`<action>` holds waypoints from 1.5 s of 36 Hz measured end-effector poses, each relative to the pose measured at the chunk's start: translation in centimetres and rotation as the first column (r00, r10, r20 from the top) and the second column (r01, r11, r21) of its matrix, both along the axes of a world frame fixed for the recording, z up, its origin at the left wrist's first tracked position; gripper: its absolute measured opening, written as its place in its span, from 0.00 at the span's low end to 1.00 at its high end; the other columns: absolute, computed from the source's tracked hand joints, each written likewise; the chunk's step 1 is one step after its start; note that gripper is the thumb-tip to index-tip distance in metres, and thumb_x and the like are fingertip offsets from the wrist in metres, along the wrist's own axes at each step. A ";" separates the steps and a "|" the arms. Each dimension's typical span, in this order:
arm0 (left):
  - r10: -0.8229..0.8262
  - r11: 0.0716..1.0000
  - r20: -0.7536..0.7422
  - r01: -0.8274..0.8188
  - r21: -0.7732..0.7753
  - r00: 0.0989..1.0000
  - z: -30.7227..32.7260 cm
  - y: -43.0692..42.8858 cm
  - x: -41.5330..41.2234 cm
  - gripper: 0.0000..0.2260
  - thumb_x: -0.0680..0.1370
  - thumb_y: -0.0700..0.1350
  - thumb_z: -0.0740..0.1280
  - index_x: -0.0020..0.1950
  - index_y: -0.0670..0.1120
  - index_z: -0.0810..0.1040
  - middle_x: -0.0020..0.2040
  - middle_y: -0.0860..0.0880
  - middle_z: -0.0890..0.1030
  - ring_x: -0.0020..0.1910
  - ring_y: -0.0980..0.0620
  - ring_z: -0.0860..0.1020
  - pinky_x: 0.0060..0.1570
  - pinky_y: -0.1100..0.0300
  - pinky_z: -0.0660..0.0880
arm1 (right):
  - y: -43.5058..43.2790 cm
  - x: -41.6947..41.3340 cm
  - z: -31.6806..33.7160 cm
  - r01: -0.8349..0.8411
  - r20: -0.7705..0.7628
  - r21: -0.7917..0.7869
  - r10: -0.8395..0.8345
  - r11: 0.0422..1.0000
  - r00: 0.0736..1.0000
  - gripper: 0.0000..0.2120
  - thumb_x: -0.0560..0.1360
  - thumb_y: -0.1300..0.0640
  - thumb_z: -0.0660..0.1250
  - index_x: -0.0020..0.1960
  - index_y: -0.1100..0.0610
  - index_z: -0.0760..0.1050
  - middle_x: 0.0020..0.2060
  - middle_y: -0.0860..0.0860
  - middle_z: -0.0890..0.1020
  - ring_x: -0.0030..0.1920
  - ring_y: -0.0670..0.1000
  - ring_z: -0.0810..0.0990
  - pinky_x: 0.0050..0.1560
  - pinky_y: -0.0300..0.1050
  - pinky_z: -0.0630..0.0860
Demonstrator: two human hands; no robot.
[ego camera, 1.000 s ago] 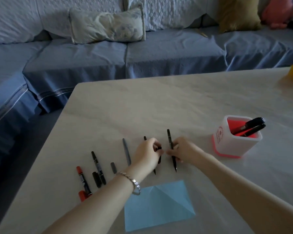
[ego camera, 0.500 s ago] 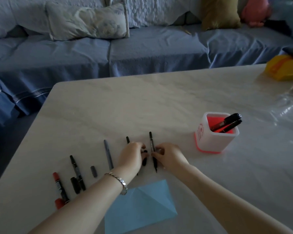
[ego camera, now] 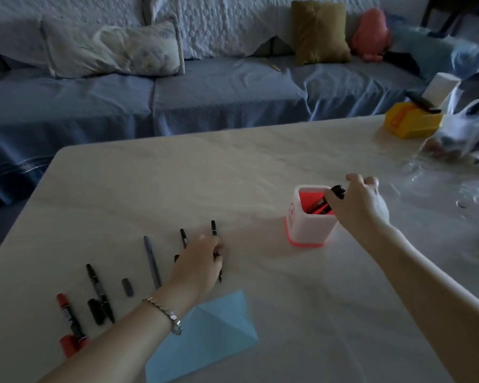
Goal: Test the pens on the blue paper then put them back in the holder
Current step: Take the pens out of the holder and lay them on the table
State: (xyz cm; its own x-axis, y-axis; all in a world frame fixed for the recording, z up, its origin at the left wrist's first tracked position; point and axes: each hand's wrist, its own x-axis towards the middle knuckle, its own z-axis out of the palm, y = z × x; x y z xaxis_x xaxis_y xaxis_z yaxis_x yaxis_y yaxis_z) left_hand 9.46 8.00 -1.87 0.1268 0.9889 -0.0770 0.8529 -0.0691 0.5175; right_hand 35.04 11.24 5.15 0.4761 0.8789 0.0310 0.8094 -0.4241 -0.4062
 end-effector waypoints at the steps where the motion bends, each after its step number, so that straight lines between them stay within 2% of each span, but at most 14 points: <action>1: -0.004 1.000 0.019 0.004 -0.001 1.000 0.1 -0.2 0.0 0.07 0.77 0.39 0.61 0.53 0.44 0.76 0.49 0.47 0.74 0.44 0.51 0.73 0.43 0.62 0.66 | 0.3 0.4 -0.5 0.013 -0.017 -0.009 -0.013 1.000 1.000 0.21 0.75 0.51 0.63 0.64 0.61 0.68 0.61 0.62 0.70 0.53 0.65 0.76 0.45 0.49 0.70; 7: 0.002 1.000 0.127 -0.001 -0.006 0.992 0.9 -1.6 -0.1 0.08 0.76 0.40 0.63 0.54 0.45 0.78 0.47 0.50 0.75 0.45 0.54 0.73 0.44 0.64 0.68 | 0.1 0.8 -2.0 0.074 -0.215 0.142 -0.042 0.987 0.976 0.08 0.70 0.57 0.66 0.34 0.60 0.76 0.27 0.54 0.74 0.32 0.56 0.71 0.27 0.42 0.62; 12: 0.002 1.000 0.175 -0.003 0.005 0.985 1.8 -2.2 -0.3 0.08 0.77 0.40 0.63 0.54 0.48 0.78 0.46 0.53 0.75 0.42 0.59 0.73 0.37 0.74 0.66 | -1.3 0.7 -0.9 0.124 -0.363 0.333 0.005 0.935 0.932 0.17 0.69 0.59 0.70 0.58 0.59 0.76 0.42 0.55 0.83 0.50 0.54 0.79 0.48 0.41 0.70; 15: -0.001 1.000 0.224 -0.002 0.015 0.975 2.6 -2.5 -0.1 0.05 0.77 0.43 0.62 0.48 0.51 0.76 0.43 0.54 0.77 0.39 0.62 0.74 0.38 0.79 0.67 | -3.0 -0.8 1.1 -0.007 -0.204 0.532 0.136 0.847 0.970 0.10 0.69 0.60 0.71 0.50 0.58 0.80 0.42 0.54 0.83 0.45 0.54 0.81 0.47 0.39 0.72; 19: 0.109 0.985 0.464 -0.033 -0.169 0.879 4.3 -2.7 0.6 0.13 0.79 0.49 0.59 0.44 0.43 0.79 0.40 0.45 0.82 0.40 0.50 0.80 0.41 0.59 0.75 | -5.6 -4.7 1.9 -0.295 -0.033 0.744 0.474 0.599 0.880 0.06 0.67 0.62 0.74 0.43 0.60 0.82 0.39 0.49 0.80 0.38 0.53 0.81 0.41 0.38 0.77; 24: 0.377 0.861 0.764 0.105 -0.497 0.524 6.7 -3.2 0.8 0.18 0.80 0.53 0.55 0.40 0.45 0.77 0.31 0.51 0.82 0.32 0.56 0.80 0.34 0.61 0.74 | -7.9 -9.8 -2.2 -0.503 0.045 0.748 0.723 0.433 0.689 0.04 0.65 0.63 0.74 0.39 0.62 0.82 0.37 0.53 0.81 0.40 0.43 0.78 0.46 0.28 0.74; 28: 0.374 0.879 0.763 0.060 -0.473 0.527 6.8 -4.3 -0.6 0.13 0.80 0.46 0.57 0.42 0.43 0.76 0.33 0.48 0.80 0.32 0.54 0.79 0.34 0.62 0.77 | -8.7 -11.7 -4.5 -0.602 -0.002 0.698 0.842 0.387 0.539 0.07 0.66 0.60 0.74 0.44 0.57 0.82 0.43 0.47 0.79 0.44 0.42 0.78 0.48 0.31 0.75; 31: 0.389 0.881 0.724 0.000 -0.473 0.569 6.3 -4.7 -2.0 0.13 0.82 0.43 0.54 0.40 0.43 0.72 0.29 0.48 0.79 0.28 0.54 0.78 0.34 0.60 0.77 | -8.9 -12.4 -3.9 -0.577 -0.137 0.664 0.836 0.476 0.532 0.07 0.67 0.52 0.71 0.44 0.51 0.80 0.39 0.42 0.77 0.41 0.38 0.76 0.46 0.27 0.71; 34: 0.288 0.910 0.659 0.015 -0.413 0.695 6.0 -5.2 -3.1 0.11 0.82 0.43 0.54 0.41 0.43 0.70 0.30 0.47 0.74 0.26 0.53 0.74 0.34 0.56 0.77 | -8.5 -13.4 -3.0 -0.368 -0.539 0.529 0.638 0.764 0.550 0.07 0.70 0.54 0.70 0.47 0.48 0.75 0.29 0.44 0.74 0.30 0.39 0.71 0.34 0.29 0.68; 38: -0.041 0.962 0.395 0.143 -0.232 0.918 5.8 -6.9 -3.2 0.10 0.81 0.51 0.52 0.51 0.50 0.70 0.35 0.45 0.74 0.31 0.50 0.71 0.34 0.54 0.73 | -8.0 -14.8 -2.6 -0.351 -0.887 0.274 0.376 0.895 0.268 0.07 0.77 0.57 0.61 0.47 0.61 0.73 0.20 0.46 0.71 0.21 0.43 0.65 0.23 0.34 0.61; 40: -0.114 0.981 0.268 0.151 -0.124 0.957 5.4 -7.4 -3.2 0.11 0.81 0.54 0.49 0.56 0.55 0.69 0.39 0.45 0.79 0.30 0.49 0.73 0.32 0.52 0.71 | -8.4 -15.7 -2.7 -0.370 -0.904 0.238 0.344 0.898 0.255 0.09 0.77 0.57 0.62 0.40 0.60 0.73 0.21 0.46 0.71 0.21 0.44 0.66 0.23 0.34 0.61; 43: -0.092 0.993 0.247 0.108 -0.053 0.965 5.2 -7.8 -3.1 0.11 0.81 0.54 0.50 0.46 0.56 0.69 0.29 0.52 0.73 0.23 0.56 0.66 0.26 0.61 0.64 | -8.7 -16.7 -3.1 -0.351 -0.879 0.208 0.332 0.913 0.343 0.18 0.78 0.56 0.60 0.30 0.58 0.66 0.18 0.46 0.68 0.20 0.45 0.63 0.22 0.35 0.60; 48: -0.086 0.995 0.335 0.101 -0.027 0.938 4.9 -8.2 -3.4 0.11 0.81 0.53 0.53 0.41 0.59 0.70 0.21 0.56 0.68 0.20 0.56 0.63 0.23 0.64 0.60 | -8.9 -17.1 -2.9 -0.351 -0.935 0.228 0.305 0.908 0.182 0.16 0.79 0.61 0.57 0.32 0.59 0.62 0.17 0.44 0.65 0.18 0.43 0.61 0.21 0.34 0.58; 54: -0.092 0.980 0.411 0.156 -0.123 0.907 4.7 -7.7 -4.0 0.13 0.79 0.59 0.53 0.54 0.56 0.73 0.33 0.45 0.75 0.27 0.54 0.66 0.30 0.55 0.66 | -8.7 -16.6 -2.9 -0.378 -0.896 0.310 0.401 0.872 0.190 0.15 0.79 0.63 0.57 0.34 0.59 0.64 0.18 0.45 0.67 0.20 0.43 0.63 0.22 0.34 0.60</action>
State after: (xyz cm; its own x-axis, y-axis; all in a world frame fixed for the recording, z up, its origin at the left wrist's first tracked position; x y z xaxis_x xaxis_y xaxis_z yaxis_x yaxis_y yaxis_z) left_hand 5.45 0.33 2.85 0.2992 0.9439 -0.1394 0.5601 -0.0555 0.8265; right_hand 18.40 2.50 2.27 -0.2140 0.9662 -0.1439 -0.0537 -0.1587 -0.9859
